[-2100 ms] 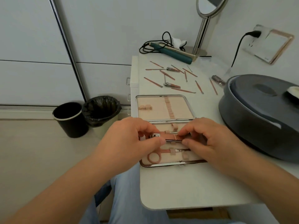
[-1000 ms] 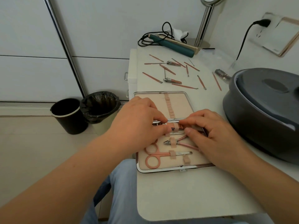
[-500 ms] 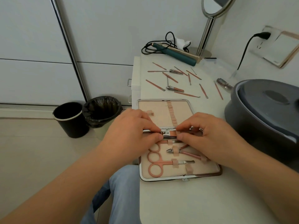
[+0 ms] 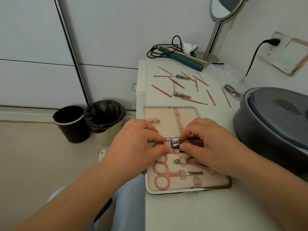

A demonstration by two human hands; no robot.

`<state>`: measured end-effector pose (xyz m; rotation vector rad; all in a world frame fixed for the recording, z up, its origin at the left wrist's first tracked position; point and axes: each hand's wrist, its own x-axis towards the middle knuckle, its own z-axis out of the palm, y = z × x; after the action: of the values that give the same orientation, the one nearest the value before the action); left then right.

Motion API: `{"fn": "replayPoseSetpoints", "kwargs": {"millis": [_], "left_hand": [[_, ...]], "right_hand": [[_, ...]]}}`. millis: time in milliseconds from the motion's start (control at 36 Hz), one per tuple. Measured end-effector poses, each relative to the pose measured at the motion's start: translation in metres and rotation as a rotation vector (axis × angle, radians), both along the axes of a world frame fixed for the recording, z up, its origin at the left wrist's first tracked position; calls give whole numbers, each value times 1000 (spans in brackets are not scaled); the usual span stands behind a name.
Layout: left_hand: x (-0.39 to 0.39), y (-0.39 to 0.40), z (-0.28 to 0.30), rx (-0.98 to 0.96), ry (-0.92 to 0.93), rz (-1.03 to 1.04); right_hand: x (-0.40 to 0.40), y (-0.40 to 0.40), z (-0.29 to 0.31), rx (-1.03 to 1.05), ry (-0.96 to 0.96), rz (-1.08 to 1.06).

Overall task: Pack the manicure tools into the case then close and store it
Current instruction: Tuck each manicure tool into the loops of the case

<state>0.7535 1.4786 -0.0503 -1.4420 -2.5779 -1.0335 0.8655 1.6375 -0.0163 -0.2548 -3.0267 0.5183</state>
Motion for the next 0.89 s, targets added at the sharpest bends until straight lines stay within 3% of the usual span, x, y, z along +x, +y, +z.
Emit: {"fn": "replayPoseSetpoints", "kwargs": {"millis": [889], "left_hand": [[0,-8,-7,188,-56,-49]], "right_hand": [[0,-3,2,-126,53,-71]]}}
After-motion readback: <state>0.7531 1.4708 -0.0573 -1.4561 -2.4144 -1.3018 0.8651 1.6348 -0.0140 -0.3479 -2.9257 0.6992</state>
